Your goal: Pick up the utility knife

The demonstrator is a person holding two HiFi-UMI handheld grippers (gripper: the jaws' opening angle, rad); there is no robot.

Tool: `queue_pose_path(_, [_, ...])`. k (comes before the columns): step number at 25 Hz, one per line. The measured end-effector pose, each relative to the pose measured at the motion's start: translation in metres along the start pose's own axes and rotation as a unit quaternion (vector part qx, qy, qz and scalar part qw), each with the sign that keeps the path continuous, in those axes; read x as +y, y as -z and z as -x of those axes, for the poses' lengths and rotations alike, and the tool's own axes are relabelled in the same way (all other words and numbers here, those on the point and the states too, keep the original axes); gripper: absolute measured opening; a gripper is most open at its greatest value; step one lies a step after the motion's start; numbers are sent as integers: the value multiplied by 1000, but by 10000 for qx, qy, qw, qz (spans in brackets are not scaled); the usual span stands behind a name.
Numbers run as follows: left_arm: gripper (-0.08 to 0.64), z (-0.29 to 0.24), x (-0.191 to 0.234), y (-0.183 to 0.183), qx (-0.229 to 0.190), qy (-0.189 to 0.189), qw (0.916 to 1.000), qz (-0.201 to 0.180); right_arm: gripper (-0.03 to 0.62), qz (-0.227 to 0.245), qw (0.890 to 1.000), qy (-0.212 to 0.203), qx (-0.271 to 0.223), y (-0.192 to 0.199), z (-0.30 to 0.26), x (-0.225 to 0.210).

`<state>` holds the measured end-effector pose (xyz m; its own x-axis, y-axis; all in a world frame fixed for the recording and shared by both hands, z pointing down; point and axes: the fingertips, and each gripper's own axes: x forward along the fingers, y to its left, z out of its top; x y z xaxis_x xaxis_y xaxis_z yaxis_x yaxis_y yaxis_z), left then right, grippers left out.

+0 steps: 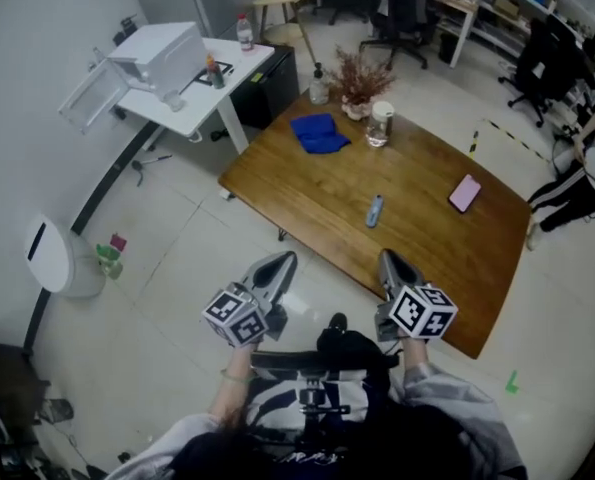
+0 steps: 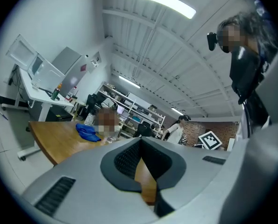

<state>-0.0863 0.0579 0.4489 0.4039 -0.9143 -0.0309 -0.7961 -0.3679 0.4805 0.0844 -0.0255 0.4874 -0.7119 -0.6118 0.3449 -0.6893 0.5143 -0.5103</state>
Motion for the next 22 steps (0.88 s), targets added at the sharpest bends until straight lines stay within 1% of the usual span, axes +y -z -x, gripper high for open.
queue_pose_path(2, [8,-26,1,-7,-15,49,10000,10,31,-118,9998,-164,-47,-17,-15,-9])
queue_pose_path(4, [8,-46,5,-6,33,128,9999,-32,31,-164,9994,-306,-73,-27,-28,-15])
queue_pose_path(7, [8,-63,15,2,270,71,9996,-68,31,-86,9996,-277,78,-26,-44,-29])
queue_pose_path(9, [8,-70,22,3,404,15,9992,-80,86,-19,9995,-208,228,-22,-54,-38])
queue_pose_path(11, [8,-78,28,1,465,4,9989,-79,91,-36,9994,-113,313,-20,-63,-50])
queue_pose_path(14, [8,-90,45,1,606,-21,9982,-39,92,-209,9990,38,381,-17,-79,-66])
queue_pose_path(17, [8,-106,66,4,848,39,9964,-41,126,-285,9980,231,517,-9,-97,-78])
queue_pose_path(20, [8,-137,80,-6,1013,384,9941,-97,147,-253,9958,597,649,-3,-118,-96])
queue_pose_path(22, [8,-158,89,-15,1142,661,9911,-173,160,-278,9929,927,696,1,-133,-110])
